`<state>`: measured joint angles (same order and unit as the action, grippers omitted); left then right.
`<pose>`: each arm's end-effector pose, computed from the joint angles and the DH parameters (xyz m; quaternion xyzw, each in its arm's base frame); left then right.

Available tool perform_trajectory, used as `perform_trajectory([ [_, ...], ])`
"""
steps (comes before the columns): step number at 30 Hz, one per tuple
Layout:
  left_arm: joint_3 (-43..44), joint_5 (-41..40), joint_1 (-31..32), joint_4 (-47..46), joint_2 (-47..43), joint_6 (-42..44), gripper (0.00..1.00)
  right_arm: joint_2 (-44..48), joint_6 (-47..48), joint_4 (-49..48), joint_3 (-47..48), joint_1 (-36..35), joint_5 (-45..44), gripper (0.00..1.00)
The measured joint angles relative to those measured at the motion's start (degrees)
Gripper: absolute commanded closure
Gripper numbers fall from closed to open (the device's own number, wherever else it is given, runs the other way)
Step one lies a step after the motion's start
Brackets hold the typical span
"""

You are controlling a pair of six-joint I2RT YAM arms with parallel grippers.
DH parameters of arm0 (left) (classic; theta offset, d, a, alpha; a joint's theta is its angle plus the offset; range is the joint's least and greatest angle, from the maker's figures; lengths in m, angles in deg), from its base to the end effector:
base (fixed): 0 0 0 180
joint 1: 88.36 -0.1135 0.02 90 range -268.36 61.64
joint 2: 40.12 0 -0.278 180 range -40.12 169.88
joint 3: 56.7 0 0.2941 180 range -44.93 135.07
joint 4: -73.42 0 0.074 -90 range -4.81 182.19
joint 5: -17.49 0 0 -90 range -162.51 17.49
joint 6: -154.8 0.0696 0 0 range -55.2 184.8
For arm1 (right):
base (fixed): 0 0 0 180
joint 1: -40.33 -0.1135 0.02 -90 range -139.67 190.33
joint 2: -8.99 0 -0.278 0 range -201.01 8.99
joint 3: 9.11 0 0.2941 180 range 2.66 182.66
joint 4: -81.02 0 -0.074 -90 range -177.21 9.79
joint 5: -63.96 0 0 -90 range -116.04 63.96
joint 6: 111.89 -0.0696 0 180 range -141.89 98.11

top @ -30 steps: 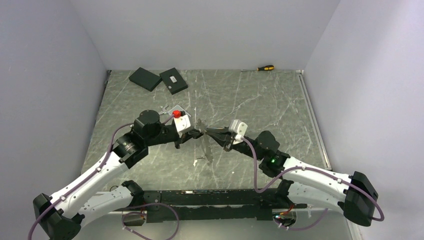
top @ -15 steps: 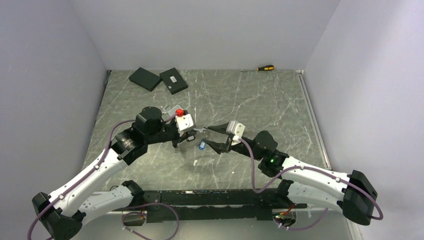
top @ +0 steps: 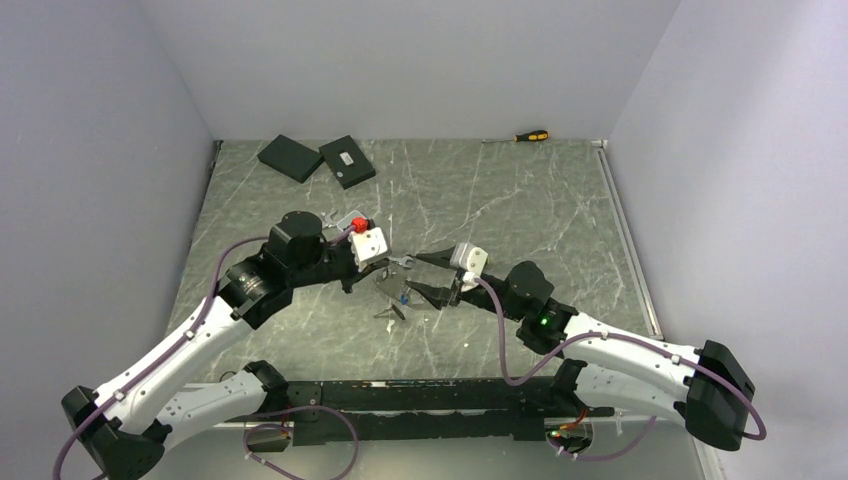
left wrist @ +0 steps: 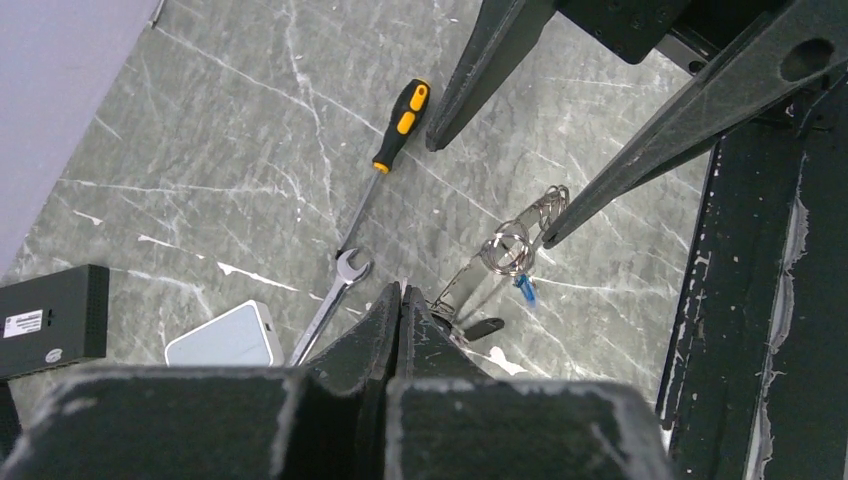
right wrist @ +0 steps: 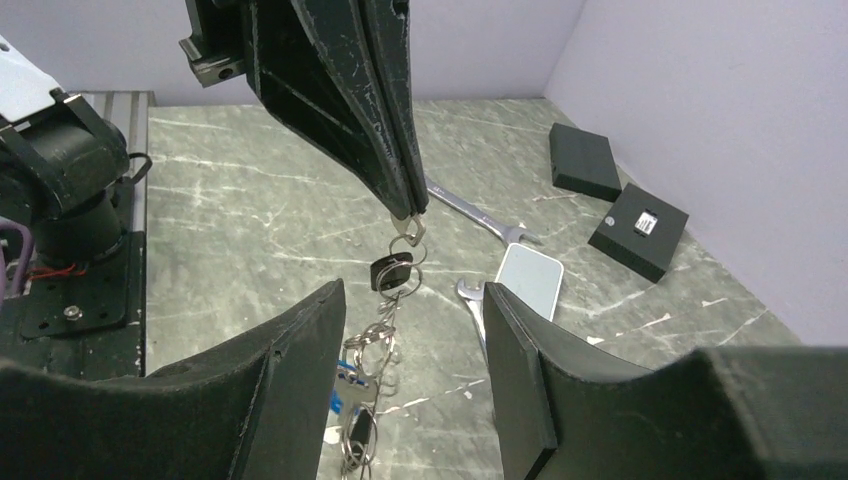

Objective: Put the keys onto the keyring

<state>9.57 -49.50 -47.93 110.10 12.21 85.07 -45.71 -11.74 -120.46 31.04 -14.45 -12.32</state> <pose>0.1825 -0.1912 0.3510 0.5076 0.6483 -0.2585 0.5053 0.1506 0.2420 0.2836 -0.4288 0.5075 0.3555 0.6575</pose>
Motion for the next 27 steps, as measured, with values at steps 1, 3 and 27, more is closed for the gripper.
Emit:
perform_trajectory([
  [1,0.1,-0.3,0.0,0.0,0.0,0.1,1.0,0.0,0.1,0.2,0.0,0.0,0.0,0.43],
  [3,0.1,-0.7,0.0,0.0,0.1,0.1,1.0,0.0,0.3,0.4,0.0,0.0,-0.2,0.43],
  [27,25.5,-8.7,-7.2,-12.2,31.8,2.8,1.0,6.9,2.4,-0.7,-2.2,0.0,-20.6,0.42],
])
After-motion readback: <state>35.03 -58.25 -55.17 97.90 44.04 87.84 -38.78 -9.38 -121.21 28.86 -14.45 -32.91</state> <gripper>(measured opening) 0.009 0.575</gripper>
